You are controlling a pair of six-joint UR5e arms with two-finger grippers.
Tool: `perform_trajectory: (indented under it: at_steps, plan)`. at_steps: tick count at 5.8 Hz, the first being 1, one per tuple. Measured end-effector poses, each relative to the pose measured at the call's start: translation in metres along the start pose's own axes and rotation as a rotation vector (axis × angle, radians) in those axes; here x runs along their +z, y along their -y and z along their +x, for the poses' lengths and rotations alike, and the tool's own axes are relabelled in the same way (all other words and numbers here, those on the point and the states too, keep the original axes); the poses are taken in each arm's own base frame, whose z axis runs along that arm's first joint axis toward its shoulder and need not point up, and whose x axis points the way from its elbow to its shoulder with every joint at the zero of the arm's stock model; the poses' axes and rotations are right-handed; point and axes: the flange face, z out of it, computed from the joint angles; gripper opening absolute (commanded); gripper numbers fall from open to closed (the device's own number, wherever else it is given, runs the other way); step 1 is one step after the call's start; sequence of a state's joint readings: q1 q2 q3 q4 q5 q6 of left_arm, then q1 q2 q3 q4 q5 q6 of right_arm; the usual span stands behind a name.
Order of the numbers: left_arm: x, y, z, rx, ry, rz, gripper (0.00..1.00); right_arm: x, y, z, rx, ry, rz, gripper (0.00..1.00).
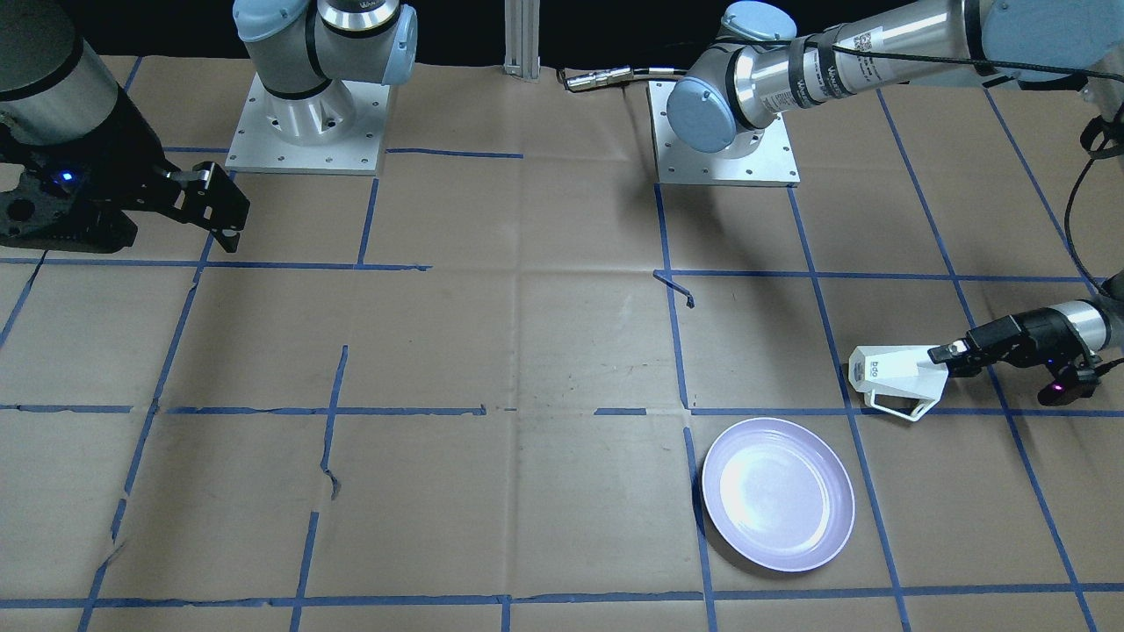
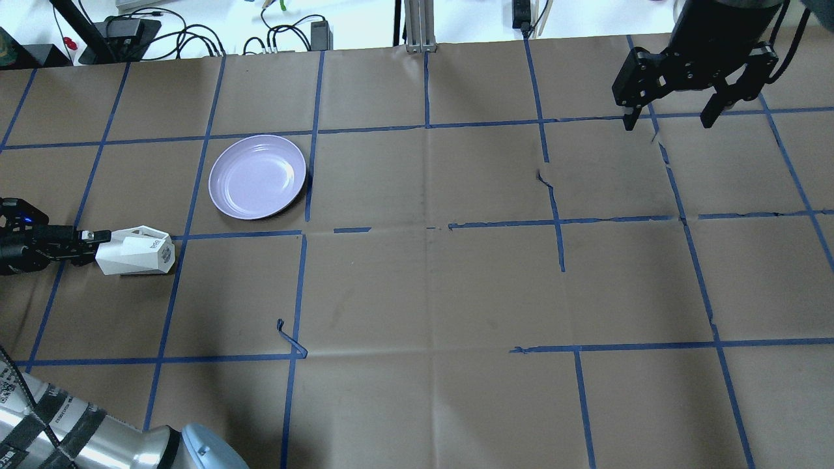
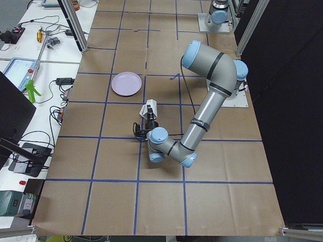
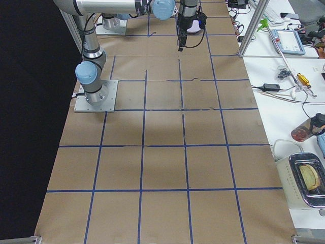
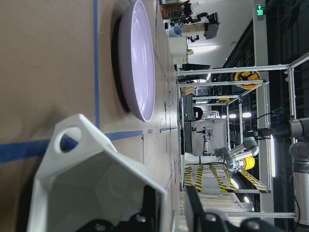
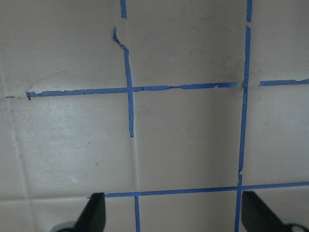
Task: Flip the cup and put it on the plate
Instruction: 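Close the left gripper on the cup rim and lift it, then carry the cup with the left gripper over the lavender plate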
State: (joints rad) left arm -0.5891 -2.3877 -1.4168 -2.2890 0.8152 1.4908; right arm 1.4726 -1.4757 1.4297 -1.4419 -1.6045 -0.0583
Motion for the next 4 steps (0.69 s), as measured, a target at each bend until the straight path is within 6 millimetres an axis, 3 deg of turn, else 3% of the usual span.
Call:
perform_trajectory:
  at_steps: [2,3,4]
  plan:
    - [-0.002,0.001,0.014,-0.013,-0.003,-0.003,0.0,0.0,0.0,0.0,0.0,0.0,0.0,1.0]
    - [-0.009,0.004,0.054,-0.029,0.021,0.004,0.0,0.0,0.0,0.0,0.0,0.0,0.0,1.0]
    - [-0.017,0.005,0.117,-0.057,0.081,0.018,0.0,0.0,0.0,0.0,0.0,0.0,0.0,1.0]
